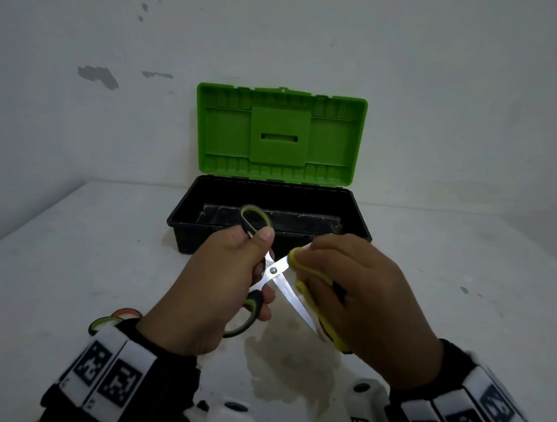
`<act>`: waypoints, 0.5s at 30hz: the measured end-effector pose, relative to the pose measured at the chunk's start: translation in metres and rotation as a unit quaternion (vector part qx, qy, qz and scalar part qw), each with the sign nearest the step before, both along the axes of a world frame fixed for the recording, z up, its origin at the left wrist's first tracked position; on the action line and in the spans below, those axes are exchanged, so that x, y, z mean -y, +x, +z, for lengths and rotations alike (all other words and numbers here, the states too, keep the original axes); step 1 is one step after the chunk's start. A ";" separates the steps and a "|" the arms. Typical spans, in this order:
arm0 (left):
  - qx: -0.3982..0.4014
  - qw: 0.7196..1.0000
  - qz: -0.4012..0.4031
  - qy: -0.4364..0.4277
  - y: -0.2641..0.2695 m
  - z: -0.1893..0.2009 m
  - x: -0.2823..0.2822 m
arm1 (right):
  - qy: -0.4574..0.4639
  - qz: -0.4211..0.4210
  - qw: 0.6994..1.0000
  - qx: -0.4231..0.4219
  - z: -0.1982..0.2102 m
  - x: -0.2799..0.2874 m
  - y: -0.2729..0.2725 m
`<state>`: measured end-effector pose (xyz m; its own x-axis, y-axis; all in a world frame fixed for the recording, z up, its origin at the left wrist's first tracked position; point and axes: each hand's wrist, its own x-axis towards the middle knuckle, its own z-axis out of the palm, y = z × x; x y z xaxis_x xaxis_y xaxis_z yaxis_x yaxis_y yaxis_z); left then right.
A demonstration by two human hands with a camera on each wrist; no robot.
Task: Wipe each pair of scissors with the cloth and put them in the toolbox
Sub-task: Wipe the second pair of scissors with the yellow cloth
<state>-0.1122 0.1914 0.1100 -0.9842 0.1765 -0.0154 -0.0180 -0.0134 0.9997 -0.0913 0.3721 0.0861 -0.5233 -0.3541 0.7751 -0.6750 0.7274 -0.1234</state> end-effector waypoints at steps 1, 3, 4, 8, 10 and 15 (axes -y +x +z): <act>-0.001 1.000 0.001 -0.004 0.000 0.000 0.000 | 0.019 0.009 1.000 0.003 0.000 0.003 0.001; -0.005 1.000 0.004 -0.010 -0.001 0.000 -0.001 | 0.036 0.016 0.999 0.003 -0.002 0.003 0.001; -0.009 1.000 0.005 -0.013 -0.001 0.000 -0.002 | 0.029 0.010 1.000 0.003 -0.001 0.000 -0.001; -0.020 0.999 0.010 -0.024 -0.002 0.002 -0.004 | -0.001 -0.019 1.000 -0.009 0.002 -0.001 -0.002; -0.017 0.999 0.004 -0.029 -0.002 0.003 -0.004 | 0.030 -0.008 0.999 -0.011 0.004 0.005 0.003; 0.004 1.000 -0.022 -0.008 -0.001 0.000 -0.004 | 0.051 0.002 0.998 -0.020 0.003 -0.005 0.003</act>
